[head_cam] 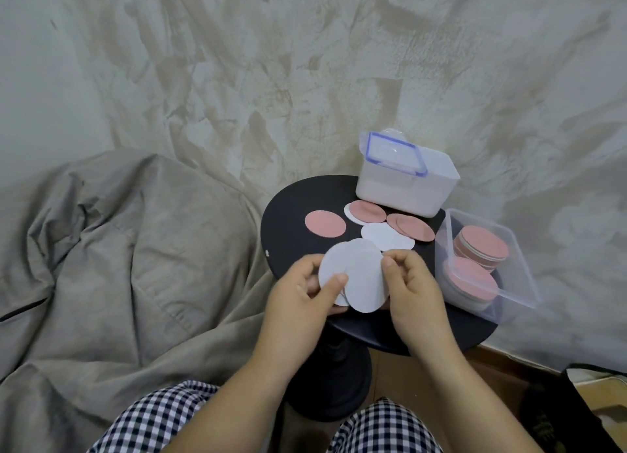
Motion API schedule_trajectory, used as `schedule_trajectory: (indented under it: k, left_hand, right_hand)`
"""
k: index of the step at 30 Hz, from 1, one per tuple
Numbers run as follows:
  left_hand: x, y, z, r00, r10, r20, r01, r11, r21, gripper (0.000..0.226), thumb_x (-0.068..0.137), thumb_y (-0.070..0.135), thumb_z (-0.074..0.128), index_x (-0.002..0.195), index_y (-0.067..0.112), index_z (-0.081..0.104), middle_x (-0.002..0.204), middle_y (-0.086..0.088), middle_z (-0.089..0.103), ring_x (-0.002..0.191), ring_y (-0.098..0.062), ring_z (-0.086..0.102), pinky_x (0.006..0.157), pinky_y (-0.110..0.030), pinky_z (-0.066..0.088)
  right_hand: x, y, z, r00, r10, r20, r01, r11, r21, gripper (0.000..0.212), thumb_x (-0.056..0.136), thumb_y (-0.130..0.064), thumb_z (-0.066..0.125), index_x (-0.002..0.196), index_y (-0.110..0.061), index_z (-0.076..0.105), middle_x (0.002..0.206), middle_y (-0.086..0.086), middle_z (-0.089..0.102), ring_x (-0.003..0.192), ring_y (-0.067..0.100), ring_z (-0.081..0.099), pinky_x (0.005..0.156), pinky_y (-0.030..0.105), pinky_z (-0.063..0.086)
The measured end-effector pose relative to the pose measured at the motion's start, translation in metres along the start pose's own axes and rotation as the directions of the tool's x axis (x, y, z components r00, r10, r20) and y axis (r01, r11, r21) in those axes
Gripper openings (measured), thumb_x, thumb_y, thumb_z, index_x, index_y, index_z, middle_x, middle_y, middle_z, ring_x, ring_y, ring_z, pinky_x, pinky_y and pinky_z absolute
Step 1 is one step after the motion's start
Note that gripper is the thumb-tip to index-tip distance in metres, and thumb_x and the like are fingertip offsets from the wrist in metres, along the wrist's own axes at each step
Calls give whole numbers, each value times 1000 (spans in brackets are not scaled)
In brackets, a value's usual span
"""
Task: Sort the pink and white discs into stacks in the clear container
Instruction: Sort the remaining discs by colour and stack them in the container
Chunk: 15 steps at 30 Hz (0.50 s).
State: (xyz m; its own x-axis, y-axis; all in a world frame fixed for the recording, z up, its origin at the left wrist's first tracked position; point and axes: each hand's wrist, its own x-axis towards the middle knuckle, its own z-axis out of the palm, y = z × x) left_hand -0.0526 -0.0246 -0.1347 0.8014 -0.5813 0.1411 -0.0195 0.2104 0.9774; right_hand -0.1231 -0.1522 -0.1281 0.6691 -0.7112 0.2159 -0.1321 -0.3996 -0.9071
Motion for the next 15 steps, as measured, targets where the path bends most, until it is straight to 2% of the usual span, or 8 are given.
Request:
schedule_trajectory:
  k: [2,4,6,8,10,13,15]
  left_hand:
    - [-2,-3,4,999,35,30,-36,998,52,25,89,9,58,106,27,59,95,4,72,87,-11,69,69,-26,56]
    - [-2,-5,6,995,74,67,-81,989,120,38,90,9,57,113,39,54,106,7,69,94,-9,67,73,-28,57]
    - [-1,-5,10,989,117,92,-133,973,189,41,91,14,54,114,47,51,114,13,65,99,-6,64,79,-30,56]
    - [1,-6,15,980,177,87,-195,943,270,39,89,19,49,115,49,51,116,24,60,106,0,59,88,-28,51]
    - [2,-6,21,973,219,80,-233,918,320,39,90,20,47,116,49,48,118,25,58,111,3,54,93,-23,46]
    - [0,-11,29,961,254,105,-275,883,381,41,89,28,46,124,48,43,123,22,55,109,0,55,92,-27,48]
    - [-2,-16,33,951,284,125,-310,845,435,46,89,32,45,131,50,36,125,19,54,108,-2,56,92,-28,48]
  right_hand:
    - [-3,-1,-4,1000,-2,-23,3,998,61,13,94,-22,48,89,-32,55,79,-11,62,73,-5,57,74,27,48]
    - [-6,-2,-9,1000,-3,-12,4,994,112,17,94,-17,49,96,-33,55,82,-15,61,74,-12,57,70,12,47]
    - [-10,-3,-13,999,6,34,-12,983,182,21,93,-12,50,107,-28,55,96,-18,63,83,-15,59,71,5,46]
    - [-14,-1,-15,997,-11,71,-5,976,219,29,92,-8,52,116,-24,55,111,-13,63,98,-8,60,80,8,47]
    - [-19,0,-17,998,-52,38,43,978,205,32,91,-9,53,119,-24,56,117,-12,63,106,-3,59,89,15,48]
    - [-26,3,-21,991,-108,-80,120,979,165,29,90,-14,56,114,-31,58,115,-17,63,106,-6,57,90,12,46]
    - [-28,4,-25,984,-139,-110,152,981,122,28,89,-17,58,108,-38,59,111,-21,63,105,-8,56,87,10,45]
